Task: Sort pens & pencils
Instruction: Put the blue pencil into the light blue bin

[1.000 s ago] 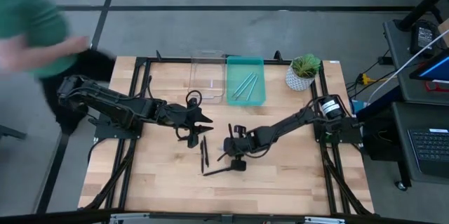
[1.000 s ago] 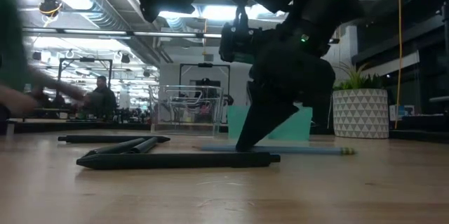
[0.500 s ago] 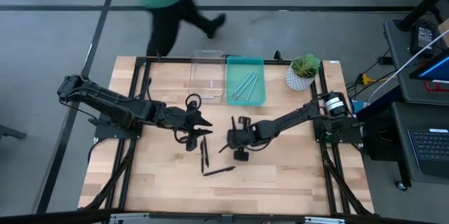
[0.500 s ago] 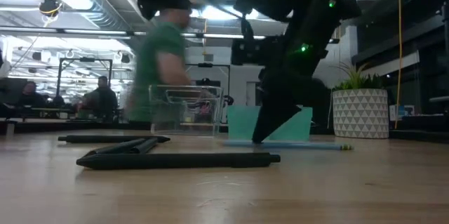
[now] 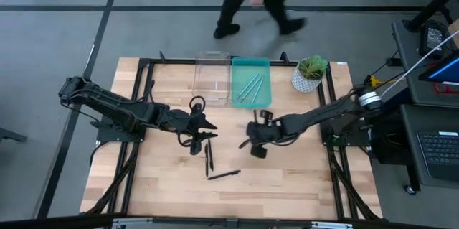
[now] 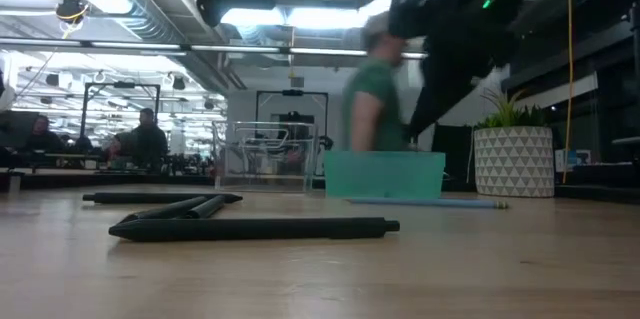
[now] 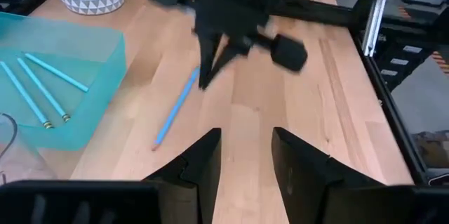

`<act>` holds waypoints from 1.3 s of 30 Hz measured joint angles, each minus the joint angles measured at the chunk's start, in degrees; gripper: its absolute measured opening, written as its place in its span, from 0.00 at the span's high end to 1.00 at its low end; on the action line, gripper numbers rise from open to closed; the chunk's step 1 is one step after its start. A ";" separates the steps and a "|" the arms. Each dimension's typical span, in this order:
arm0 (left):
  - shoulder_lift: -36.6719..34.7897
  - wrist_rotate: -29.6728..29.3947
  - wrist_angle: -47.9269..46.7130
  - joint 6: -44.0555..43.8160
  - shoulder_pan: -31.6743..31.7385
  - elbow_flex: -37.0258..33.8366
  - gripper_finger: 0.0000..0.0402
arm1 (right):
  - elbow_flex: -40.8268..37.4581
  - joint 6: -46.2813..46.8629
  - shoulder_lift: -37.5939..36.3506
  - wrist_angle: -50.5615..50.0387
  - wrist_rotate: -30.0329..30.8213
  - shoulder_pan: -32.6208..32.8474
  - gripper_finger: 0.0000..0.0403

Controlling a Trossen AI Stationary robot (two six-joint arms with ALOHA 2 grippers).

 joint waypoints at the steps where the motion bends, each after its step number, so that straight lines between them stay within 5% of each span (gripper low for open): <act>1: 0.00 0.00 0.45 -0.58 0.00 0.00 0.70 | -0.84 1.14 -2.23 -0.73 0.01 0.11 1.00; 10: 0.00 -0.62 8.66 5.01 0.24 0.02 0.70 | -17.00 10.79 -30.43 -5.38 7.18 1.47 0.99; 19: 5.93 0.12 17.56 6.58 4.25 0.09 0.70 | -36.92 11.71 -49.14 10.33 3.32 1.35 0.95; 26: 13.02 2.47 22.87 6.33 8.42 1.50 0.70 | -39.50 6.88 -48.38 12.64 2.11 -1.58 0.87; 39: 15.26 2.66 23.17 6.66 8.66 3.23 0.70 | -41.25 -0.04 -34.51 21.71 -1.25 -5.96 0.45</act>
